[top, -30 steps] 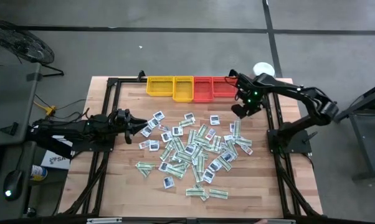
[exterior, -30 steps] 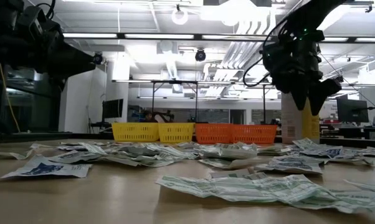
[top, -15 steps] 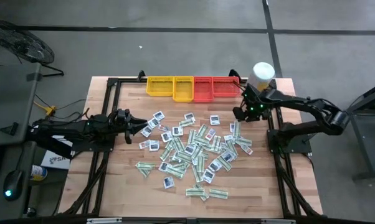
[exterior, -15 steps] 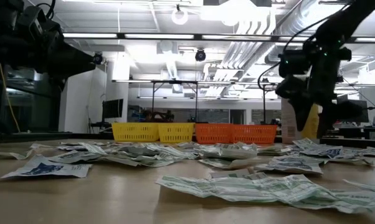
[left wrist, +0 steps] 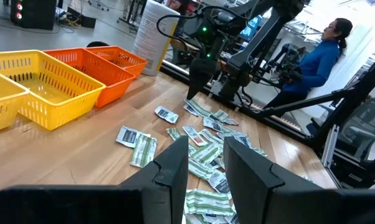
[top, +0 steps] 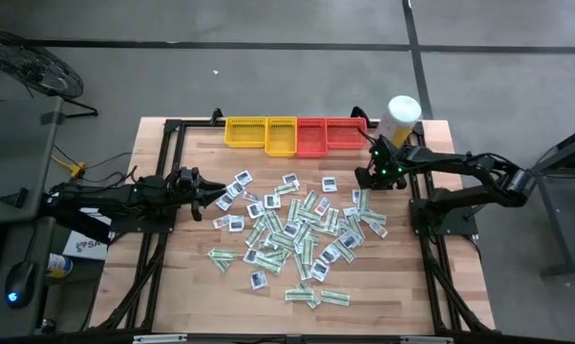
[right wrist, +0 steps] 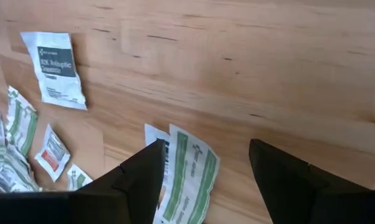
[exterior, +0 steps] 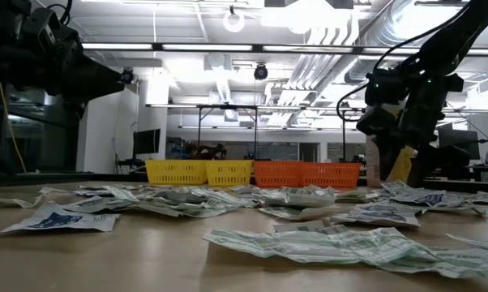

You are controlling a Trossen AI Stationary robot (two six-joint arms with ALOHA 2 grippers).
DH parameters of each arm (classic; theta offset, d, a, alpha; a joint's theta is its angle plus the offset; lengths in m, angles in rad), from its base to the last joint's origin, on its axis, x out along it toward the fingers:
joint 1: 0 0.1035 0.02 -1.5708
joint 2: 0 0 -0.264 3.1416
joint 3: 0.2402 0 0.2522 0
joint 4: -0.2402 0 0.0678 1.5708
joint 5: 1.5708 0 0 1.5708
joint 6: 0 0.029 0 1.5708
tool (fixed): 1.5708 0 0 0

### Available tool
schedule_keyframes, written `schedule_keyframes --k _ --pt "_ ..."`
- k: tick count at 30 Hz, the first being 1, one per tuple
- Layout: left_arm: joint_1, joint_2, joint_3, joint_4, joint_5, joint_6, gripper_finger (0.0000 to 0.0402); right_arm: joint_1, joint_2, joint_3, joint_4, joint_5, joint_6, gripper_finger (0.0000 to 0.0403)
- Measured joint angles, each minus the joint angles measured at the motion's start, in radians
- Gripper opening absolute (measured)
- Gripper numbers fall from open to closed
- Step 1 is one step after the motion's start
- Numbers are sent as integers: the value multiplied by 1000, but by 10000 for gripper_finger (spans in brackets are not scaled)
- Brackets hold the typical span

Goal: Pick & Place First Aid Supplies
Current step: Put the green pad into the right orange bin

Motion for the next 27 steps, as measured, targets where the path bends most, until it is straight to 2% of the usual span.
schedule_keyframes --k 6,16,27 --pt "0 0 0 0 0 0 101 0 0 0 -4 -5 -15 208" --pt "0 0 0 0 0 0 101 0 0 0 -5 -41 -38 106" --pt "0 0 0 0 0 0 101 0 0 1 -5 -40 -47 27"
